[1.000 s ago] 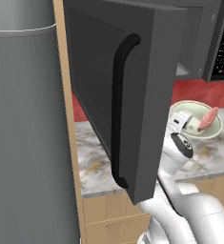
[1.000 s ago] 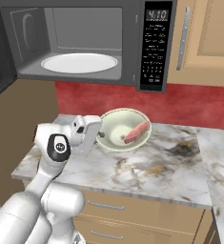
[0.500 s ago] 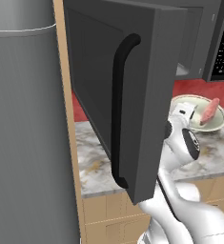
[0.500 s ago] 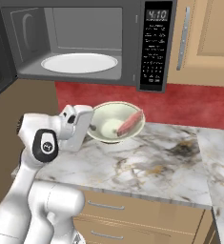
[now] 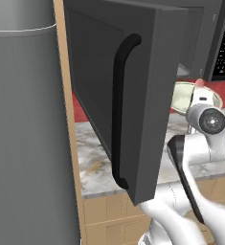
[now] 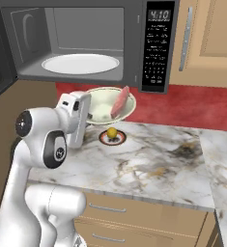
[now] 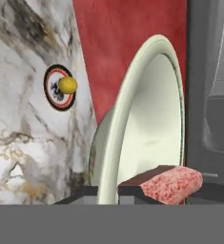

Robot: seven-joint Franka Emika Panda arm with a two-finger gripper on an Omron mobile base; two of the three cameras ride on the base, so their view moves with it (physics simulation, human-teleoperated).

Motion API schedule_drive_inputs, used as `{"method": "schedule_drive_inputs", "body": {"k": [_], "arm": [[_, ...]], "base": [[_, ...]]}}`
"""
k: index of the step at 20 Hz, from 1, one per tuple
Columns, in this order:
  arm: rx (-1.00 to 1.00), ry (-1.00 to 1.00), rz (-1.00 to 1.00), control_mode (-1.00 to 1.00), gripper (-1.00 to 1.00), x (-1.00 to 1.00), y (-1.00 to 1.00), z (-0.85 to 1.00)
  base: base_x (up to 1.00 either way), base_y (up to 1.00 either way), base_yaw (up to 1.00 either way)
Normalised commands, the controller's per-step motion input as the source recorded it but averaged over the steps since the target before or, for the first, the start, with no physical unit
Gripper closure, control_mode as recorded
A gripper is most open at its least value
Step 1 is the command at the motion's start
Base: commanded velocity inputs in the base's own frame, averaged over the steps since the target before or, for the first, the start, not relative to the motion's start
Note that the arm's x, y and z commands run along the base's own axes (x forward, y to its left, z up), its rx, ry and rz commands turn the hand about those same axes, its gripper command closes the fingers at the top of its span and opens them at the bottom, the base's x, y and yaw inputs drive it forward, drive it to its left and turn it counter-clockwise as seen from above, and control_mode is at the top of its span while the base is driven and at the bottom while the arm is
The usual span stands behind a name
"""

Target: Remove the pear from the bowl and place it on the small plate. Then place the bowl with only the steak in the microwave, close the door, and press the start button to microwave the steak.

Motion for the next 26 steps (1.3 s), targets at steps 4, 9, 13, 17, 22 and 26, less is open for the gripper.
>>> {"method": "schedule_drive_inputs", "body": {"k": [4,9,13,17,22,26], "arm": [[-0.21,-0.1,0.38,-1.0,1.0,-0.59,0.24,0.79],[-0.13,-0.03,0.32,-1.0,1.0,-0.23,0.3,0.87],[-0.03,0.03,0.29,-1.0,1.0,0.15,0.31,0.75],[0.0,0.12,0.21,-1.0,1.0,0.61,0.19,0.55],[0.01,0.08,0.07,-1.0,1.0,0.86,0.25,0.05],[0.0,0.0,0.01,-1.0,1.0,0.84,0.38,-0.25]], "base": [[0.0,0.0,0.0],[0.0,0.0,0.0],[0.0,0.0,0.0],[0.0,0.0,0.0],[0.0,0.0,0.0],[0.0,0.0,0.0]]}}
